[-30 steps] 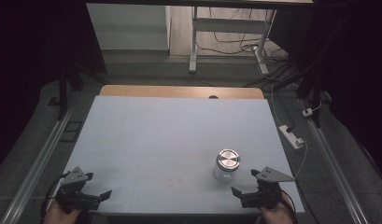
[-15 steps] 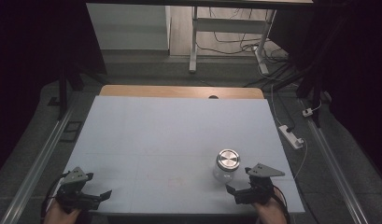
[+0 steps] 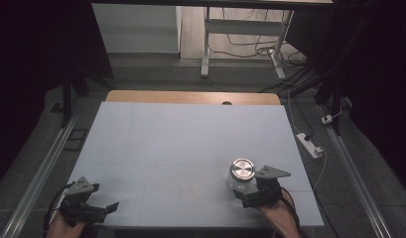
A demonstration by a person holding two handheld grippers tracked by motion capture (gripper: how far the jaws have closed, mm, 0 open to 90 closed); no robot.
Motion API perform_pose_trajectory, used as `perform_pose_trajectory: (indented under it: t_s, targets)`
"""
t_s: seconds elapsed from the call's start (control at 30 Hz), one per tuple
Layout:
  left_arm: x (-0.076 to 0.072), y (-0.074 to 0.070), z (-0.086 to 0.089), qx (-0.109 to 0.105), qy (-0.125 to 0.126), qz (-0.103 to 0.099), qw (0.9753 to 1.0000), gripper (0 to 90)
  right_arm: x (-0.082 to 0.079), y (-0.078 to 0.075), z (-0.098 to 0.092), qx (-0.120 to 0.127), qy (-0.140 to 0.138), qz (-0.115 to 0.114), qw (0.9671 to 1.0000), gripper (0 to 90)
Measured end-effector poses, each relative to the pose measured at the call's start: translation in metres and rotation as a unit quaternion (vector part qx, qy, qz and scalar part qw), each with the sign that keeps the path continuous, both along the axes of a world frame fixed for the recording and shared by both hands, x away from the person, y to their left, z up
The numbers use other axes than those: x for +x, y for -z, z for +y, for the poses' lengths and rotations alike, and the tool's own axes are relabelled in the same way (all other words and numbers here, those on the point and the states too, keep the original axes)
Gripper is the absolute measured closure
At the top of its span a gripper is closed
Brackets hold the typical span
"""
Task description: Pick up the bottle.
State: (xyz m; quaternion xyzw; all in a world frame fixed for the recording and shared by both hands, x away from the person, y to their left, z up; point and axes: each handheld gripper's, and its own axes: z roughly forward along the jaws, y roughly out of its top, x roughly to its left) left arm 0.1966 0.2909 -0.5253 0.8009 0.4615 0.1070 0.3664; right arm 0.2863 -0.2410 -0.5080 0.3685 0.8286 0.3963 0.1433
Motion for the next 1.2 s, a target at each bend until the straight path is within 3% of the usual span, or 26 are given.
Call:
perform_pose_trajectory:
  t_s: [0.23, 0.5, 0.77, 0.87, 1.2]
  targets:
    - [0.000, 0.000, 0.000, 0.000, 0.001, 0.001, 1.0000, 0.1, 0.010, 0.001, 0.006, 0.014, -0.001, 0.005, 0.9999, 0.0]
    - [0.001, 0.000, 0.000, 0.000, 0.001, 0.002, 1.0000, 0.1, 0.019, 0.000, 0.010, 0.002, 0.006, -0.007, 1.0000, 0.0]
    - [0.001, 0.000, -0.001, 0.001, 0.003, 0.003, 1.0000, 0.1, 0.019, -0.003, 0.013, 0.009, -0.017, -0.016, 0.9997, 12.2]
    - [0.001, 0.000, -0.001, 0.002, 0.003, 0.004, 1.0000, 0.2, 0.018, -0.005, 0.015, -0.007, -0.022, -0.029, 0.9993, 13.6]
    - [0.001, 0.000, -0.001, 0.001, 0.006, 0.003, 1.0000, 0.3, 0.017, -0.007, 0.014, -0.015, -0.026, -0.033, 0.9990, 14.2]
